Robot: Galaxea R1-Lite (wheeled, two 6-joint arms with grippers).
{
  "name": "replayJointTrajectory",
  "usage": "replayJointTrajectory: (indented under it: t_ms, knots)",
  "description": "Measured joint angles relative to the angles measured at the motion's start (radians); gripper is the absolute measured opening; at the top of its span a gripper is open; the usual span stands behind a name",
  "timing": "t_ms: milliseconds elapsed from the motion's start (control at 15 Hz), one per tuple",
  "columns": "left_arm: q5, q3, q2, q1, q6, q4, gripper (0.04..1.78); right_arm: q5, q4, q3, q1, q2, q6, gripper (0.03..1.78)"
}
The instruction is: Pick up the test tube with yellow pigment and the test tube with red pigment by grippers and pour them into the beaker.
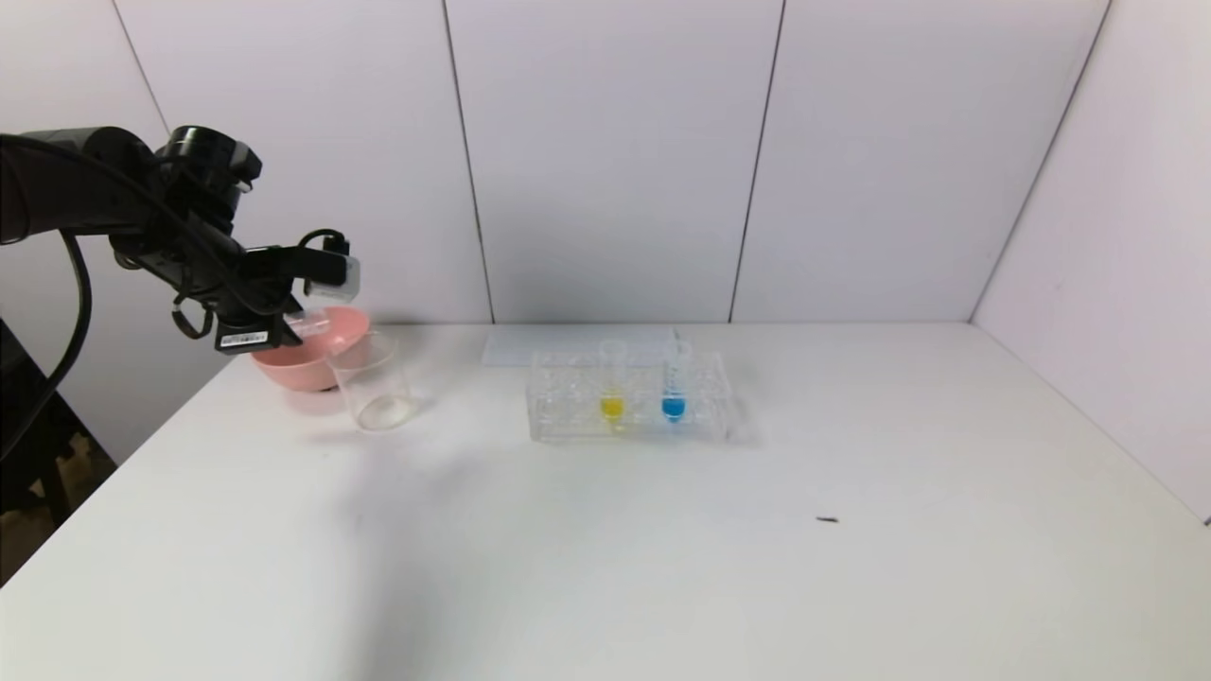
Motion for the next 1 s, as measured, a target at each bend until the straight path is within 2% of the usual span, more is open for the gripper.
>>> replayJointTrajectory:
  t_ms: [1000]
  knots:
    - [0.083,-0.007,0.006,-0.014,0.071,-0.003,0.44,0.000,0.000,0.000,0.000,0.000,0.000,1.70]
